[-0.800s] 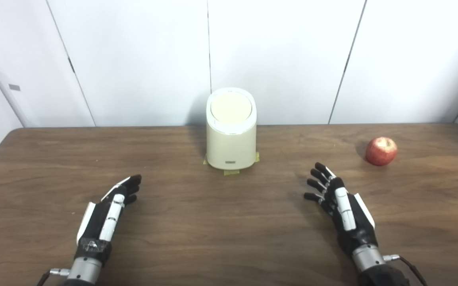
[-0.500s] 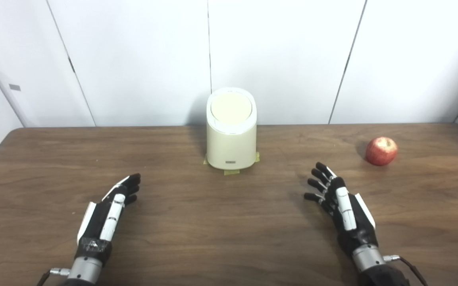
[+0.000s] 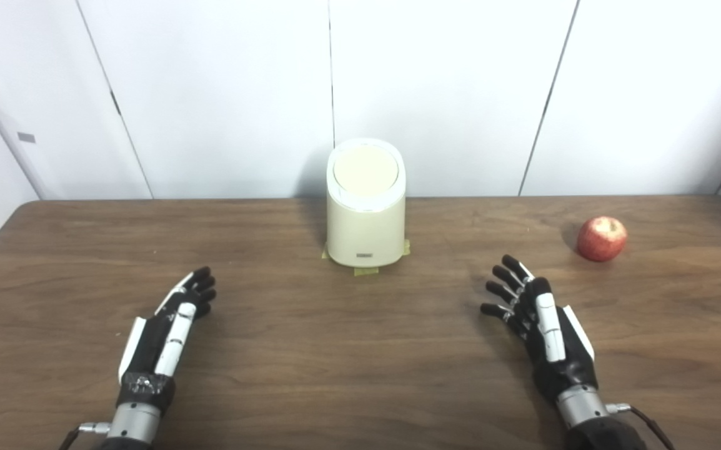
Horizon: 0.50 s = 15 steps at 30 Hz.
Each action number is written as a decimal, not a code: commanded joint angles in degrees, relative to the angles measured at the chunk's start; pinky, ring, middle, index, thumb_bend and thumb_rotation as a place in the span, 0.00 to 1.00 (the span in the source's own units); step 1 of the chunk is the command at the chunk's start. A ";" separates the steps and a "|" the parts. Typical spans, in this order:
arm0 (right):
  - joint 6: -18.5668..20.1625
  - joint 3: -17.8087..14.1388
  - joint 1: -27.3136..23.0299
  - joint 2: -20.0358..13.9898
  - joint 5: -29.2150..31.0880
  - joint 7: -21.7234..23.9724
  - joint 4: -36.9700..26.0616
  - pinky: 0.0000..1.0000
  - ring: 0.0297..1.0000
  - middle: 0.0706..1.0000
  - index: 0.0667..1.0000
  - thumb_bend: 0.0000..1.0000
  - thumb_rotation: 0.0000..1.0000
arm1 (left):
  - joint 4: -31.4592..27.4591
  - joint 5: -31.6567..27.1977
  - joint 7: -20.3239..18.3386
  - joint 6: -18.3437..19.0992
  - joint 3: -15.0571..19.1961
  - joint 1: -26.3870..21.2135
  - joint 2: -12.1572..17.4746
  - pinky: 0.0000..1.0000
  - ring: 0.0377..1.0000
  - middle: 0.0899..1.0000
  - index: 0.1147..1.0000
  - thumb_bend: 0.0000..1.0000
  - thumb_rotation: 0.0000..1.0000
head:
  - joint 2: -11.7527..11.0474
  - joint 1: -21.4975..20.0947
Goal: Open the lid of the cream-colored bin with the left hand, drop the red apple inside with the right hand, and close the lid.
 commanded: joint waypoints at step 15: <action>1.86 -1.43 -1.78 -2.24 3.96 1.69 -5.38 0.79 0.90 0.93 0.94 0.55 0.96 | -17.71 4.04 0.96 20.74 -2.24 -11.55 2.22 0.84 0.85 0.86 0.89 0.46 0.66 | -4.14 -0.48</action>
